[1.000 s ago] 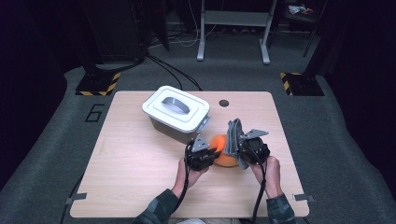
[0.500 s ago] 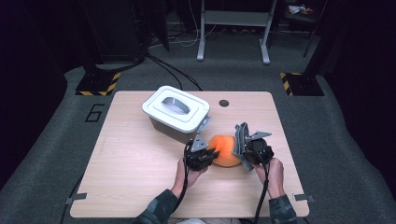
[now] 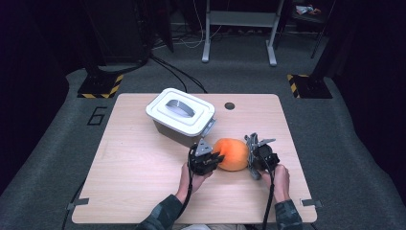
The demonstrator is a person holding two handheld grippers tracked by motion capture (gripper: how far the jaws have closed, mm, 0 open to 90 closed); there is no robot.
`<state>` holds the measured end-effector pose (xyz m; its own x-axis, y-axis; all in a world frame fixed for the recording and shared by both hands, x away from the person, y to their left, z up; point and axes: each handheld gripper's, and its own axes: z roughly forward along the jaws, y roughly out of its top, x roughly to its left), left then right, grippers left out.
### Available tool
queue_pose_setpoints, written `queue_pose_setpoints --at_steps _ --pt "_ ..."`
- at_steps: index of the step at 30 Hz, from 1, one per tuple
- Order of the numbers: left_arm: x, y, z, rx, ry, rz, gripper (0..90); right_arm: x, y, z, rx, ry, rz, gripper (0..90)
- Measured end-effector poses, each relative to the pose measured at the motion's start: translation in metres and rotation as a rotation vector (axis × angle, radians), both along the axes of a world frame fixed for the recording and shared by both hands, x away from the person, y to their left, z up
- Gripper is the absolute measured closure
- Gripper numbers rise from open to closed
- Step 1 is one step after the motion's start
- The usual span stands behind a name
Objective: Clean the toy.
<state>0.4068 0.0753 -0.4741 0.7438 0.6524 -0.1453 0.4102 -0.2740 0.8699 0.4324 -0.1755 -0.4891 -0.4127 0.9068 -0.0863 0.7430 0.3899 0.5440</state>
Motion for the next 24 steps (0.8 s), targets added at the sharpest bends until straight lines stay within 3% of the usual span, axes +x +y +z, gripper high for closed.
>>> queue_pose_setpoints --at_steps 2,6,10,14,20,24 --pt "0.0 0.0 0.0 0.003 -0.004 -0.002 78.0 0.002 -0.001 -0.005 0.014 0.021 -0.008 73.3" --pt "-0.001 0.001 0.0 -0.01 -0.003 0.007 78.1 0.001 -0.001 -0.003 -0.002 0.001 -0.009 73.6" --pt "-0.003 0.0 0.003 -0.013 -0.007 0.011 78.0 -0.008 -0.002 0.012 -0.036 -0.069 -0.007 74.0" --pt "-0.002 0.001 0.004 0.003 -0.012 0.001 77.9 -0.018 -0.001 0.035 0.002 -0.139 -0.009 74.0" --pt "-0.002 0.0 0.004 0.0 -0.006 -0.002 77.9 -0.031 0.02 0.069 0.075 -0.222 0.092 74.0" --pt "-0.003 -0.003 0.005 0.002 -0.014 -0.01 77.9 -0.036 0.042 0.079 0.114 -0.252 0.172 73.9"
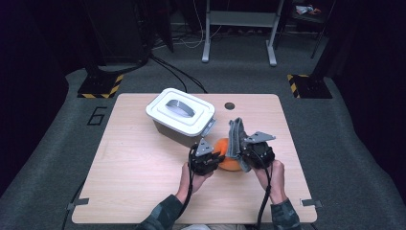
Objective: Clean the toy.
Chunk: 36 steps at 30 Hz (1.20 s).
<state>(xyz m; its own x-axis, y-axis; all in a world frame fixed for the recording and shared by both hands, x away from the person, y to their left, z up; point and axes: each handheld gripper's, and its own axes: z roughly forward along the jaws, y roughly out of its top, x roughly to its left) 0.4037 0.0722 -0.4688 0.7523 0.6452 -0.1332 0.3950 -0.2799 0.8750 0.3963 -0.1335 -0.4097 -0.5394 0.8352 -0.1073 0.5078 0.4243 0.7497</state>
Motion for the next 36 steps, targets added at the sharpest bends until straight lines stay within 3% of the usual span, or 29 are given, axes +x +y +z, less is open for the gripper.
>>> queue_pose_setpoints --at_steps 3,5,14,25,29,33,36 --pt "0.0 0.0 0.0 0.016 -0.006 0.01 77.9 0.003 0.017 -0.004 -0.053 0.004 0.024 73.9" --pt "0.001 0.003 -0.001 0.002 0.01 0.01 77.9 0.005 0.019 -0.006 -0.049 0.011 0.024 74.0" --pt "0.002 0.004 -0.003 0.005 0.012 0.016 77.8 0.009 -0.002 -0.015 -0.051 0.046 -0.042 74.2" --pt "0.003 0.005 -0.004 0.001 0.016 0.018 77.9 0.018 -0.03 -0.04 -0.054 0.115 -0.141 74.2" --pt "0.003 0.004 -0.004 0.001 0.016 0.019 77.8 0.023 -0.038 -0.051 -0.044 0.149 -0.16 74.2" --pt "0.004 0.006 -0.005 0.002 0.021 0.022 77.9 0.031 -0.045 -0.07 -0.065 0.199 -0.178 74.1" --pt "0.004 0.007 -0.005 -0.001 0.023 0.028 77.9 0.035 -0.047 -0.084 -0.05 0.263 -0.19 73.9"
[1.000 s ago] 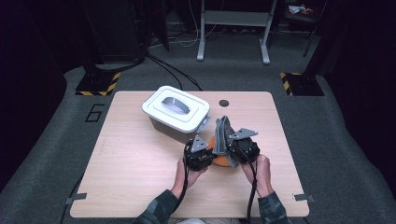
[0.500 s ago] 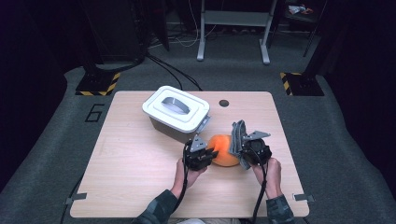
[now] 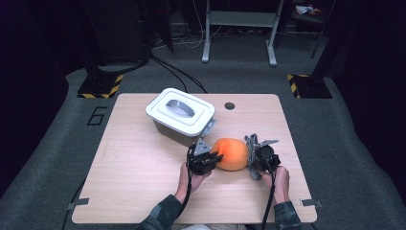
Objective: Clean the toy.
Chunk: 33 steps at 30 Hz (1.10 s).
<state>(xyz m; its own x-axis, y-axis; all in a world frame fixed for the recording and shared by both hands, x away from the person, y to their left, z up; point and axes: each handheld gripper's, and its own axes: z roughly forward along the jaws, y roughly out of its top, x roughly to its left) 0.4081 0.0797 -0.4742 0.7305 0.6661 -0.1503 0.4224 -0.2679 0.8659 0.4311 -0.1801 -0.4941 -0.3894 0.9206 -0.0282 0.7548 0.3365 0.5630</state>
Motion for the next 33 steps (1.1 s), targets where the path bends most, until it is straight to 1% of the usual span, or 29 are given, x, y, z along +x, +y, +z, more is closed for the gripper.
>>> queue_pose_setpoints --at_steps 1,2,3,4,6,8,9,11,13,14,15,16,17,19,20,22,23,24,25,26,27,28,30,31,32,33 --pt "0.0 0.0 0.0 -0.004 0.004 0.002 77.8 0.002 -0.001 -0.003 0.002 0.002 0.006 73.8" --pt "0.0 0.0 0.0 0.0 -0.001 0.002 77.8 0.002 0.0 -0.003 0.007 0.001 0.001 73.7" --pt "0.0 0.0 0.0 0.001 0.0 0.003 77.8 0.002 -0.001 -0.002 -0.004 -0.005 0.011 73.7" --pt "0.0 0.0 0.0 0.002 -0.001 0.006 77.8 0.001 0.0 0.001 -0.009 0.001 0.002 73.7" --pt "0.001 0.002 0.001 0.005 -0.002 0.003 77.6 -0.001 -0.003 0.008 -0.036 -0.029 0.009 73.6" --pt "0.001 0.002 0.0 0.003 -0.004 0.004 77.5 -0.007 -0.006 0.019 -0.039 -0.056 -0.003 73.6" --pt "0.001 0.002 0.0 -0.001 -0.002 0.004 77.4 -0.01 -0.007 0.026 -0.04 -0.086 -0.009 73.6" --pt "0.001 0.001 0.001 0.0 -0.005 0.001 77.1 -0.018 -0.005 0.042 -0.016 -0.125 -0.007 73.6" --pt "0.001 0.002 0.001 -0.004 -0.006 0.001 76.9 -0.025 0.001 0.057 0.011 -0.167 0.014 73.6" --pt "0.001 0.002 0.001 -0.004 -0.006 0.001 76.5 -0.027 0.005 0.062 0.023 -0.183 0.041 73.6" --pt "0.001 0.001 0.0 -0.009 -0.006 0.003 76.3 -0.027 0.009 0.066 0.031 -0.188 0.071 73.6" --pt "0.0 0.001 0.0 -0.017 -0.007 0.005 75.7 -0.027 0.014 0.067 0.036 -0.178 0.086 73.6" --pt "0.0 0.001 0.001 -0.015 -0.006 0.005 74.9 -0.025 0.02 0.066 0.025 -0.175 0.101 73.6" --pt "0.001 0.003 0.001 -0.018 -0.004 -0.005 71.9 -0.02 0.027 0.06 -0.004 -0.151 0.111 73.6" --pt "0.001 0.004 0.0 -0.01 -0.011 -0.006 68.5 -0.019 0.029 0.057 -0.008 -0.149 0.101 73.7" --pt "0.001 0.006 -0.001 -0.009 -0.004 -0.011 61.0 -0.017 0.027 0.057 0.01 -0.157 0.104 73.7" --pt "0.001 0.006 -0.002 -0.017 0.0 -0.008 57.0 -0.017 0.027 0.057 0.014 -0.15 0.094 73.7" --pt "0.0 0.007 -0.003 0.006 0.001 -0.007 53.9 -0.017 0.026 0.057 0.015 -0.151 0.095 73.7" --pt "0.0 0.007 -0.004 0.015 -0.006 -0.004 50.7 -0.015 0.025 0.057 0.013 -0.158 0.104 73.7" --pt "-0.001 0.007 -0.005 0.011 -0.004 -0.009 48.4 -0.016 0.025 0.057 0.016 -0.146 0.091 73.7" --pt "-0.001 0.006 -0.006 0.026 -0.008 -0.003 47.1 -0.015 0.024 0.057 0.017 -0.149 0.097 73.7" --pt "-0.001 0.003 -0.007 0.048 -0.02 0.001 44.9 -0.014 0.024 0.057 0.015 -0.15 0.096 73.7" --pt "-0.001 0.0 -0.008 0.062 -0.032 -0.006 43.8 -0.013 0.024 0.056 0.018 -0.16 0.098 73.7" --pt "-0.001 -0.003 -0.009 0.078 -0.049 -0.002 44.7 -0.013 0.024 0.057 0.018 -0.156 0.095 73.7" --pt "-0.001 -0.005 -0.009 0.085 -0.063 0.001 47.1 -0.012 0.024 0.057 0.017 -0.157 0.095 73.7" --pt "-0.001 -0.007 -0.009 0.081 -0.077 0.006 50.9 -0.012 0.023 0.056 0.017 -0.162 0.098 73.7"
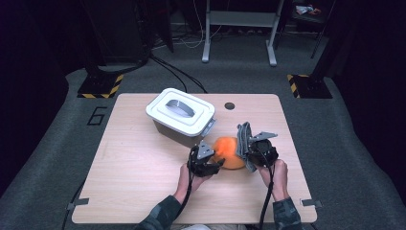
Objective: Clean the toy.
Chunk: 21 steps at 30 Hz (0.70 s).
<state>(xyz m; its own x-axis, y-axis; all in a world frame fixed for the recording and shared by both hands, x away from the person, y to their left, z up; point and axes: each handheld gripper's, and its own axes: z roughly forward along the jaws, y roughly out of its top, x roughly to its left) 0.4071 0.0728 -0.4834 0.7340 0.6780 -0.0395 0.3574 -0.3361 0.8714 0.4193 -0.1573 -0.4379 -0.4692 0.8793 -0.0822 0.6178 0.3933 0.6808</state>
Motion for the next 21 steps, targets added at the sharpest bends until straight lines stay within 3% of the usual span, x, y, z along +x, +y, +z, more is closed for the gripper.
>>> queue_pose_setpoints --at_steps 4,7,9,14,21 --pt "0.001 -0.003 0.0 0.016 -0.011 -0.014 69.9 -0.001 -0.003 -0.001 0.009 -0.001 -0.03 73.6" --pt "0.001 -0.004 0.0 0.007 -0.013 -0.007 77.2 -0.003 -0.008 -0.001 0.028 -0.013 -0.026 73.4" --pt "0.001 -0.003 0.002 0.0 0.0 -0.018 79.2 -0.005 -0.01 0.0 0.037 -0.019 -0.026 73.4" --pt "0.002 0.003 0.004 -0.087 0.059 -0.044 80.7 -0.012 -0.012 0.006 0.041 -0.044 -0.033 73.4" --pt "-0.001 0.003 0.015 -0.148 0.099 -0.066 81.5 -0.026 -0.003 0.025 0.079 -0.077 0.047 73.2"
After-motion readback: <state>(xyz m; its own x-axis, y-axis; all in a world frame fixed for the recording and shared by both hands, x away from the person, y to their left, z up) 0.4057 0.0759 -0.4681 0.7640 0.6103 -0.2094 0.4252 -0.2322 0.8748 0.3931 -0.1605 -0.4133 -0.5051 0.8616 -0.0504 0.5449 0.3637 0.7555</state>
